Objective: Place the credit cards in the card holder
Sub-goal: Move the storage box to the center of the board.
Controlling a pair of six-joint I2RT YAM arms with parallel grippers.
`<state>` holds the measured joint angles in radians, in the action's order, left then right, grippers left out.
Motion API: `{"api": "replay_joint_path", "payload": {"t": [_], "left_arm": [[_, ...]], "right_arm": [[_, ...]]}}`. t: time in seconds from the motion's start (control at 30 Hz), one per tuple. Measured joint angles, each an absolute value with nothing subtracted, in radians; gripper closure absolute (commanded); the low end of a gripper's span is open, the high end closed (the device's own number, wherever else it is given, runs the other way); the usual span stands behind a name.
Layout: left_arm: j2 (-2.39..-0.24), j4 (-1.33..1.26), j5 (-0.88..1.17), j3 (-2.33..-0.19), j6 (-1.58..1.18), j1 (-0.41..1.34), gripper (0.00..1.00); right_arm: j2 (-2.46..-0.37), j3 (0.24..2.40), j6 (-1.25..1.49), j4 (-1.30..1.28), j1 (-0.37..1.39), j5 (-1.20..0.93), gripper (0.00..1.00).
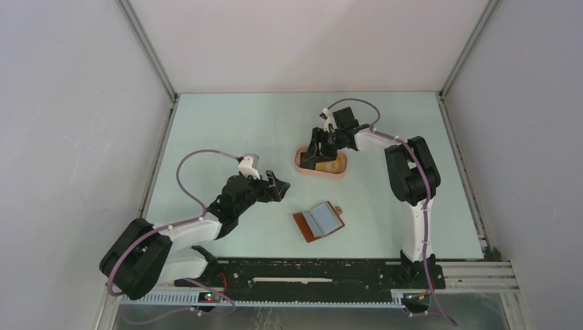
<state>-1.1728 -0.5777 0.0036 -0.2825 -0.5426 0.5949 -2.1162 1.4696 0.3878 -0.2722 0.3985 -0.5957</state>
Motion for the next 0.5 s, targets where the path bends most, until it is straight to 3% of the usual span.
{"api": "replay_joint_path", "payload": {"t": [0.5], "left_arm": [[-1.559, -0.415, -0.025, -0.72, -0.641, 0.544, 0.36]], "right_arm": [[-2.017, 1.418, 0.397, -0.216, 0.338, -0.686, 0.41]]}}
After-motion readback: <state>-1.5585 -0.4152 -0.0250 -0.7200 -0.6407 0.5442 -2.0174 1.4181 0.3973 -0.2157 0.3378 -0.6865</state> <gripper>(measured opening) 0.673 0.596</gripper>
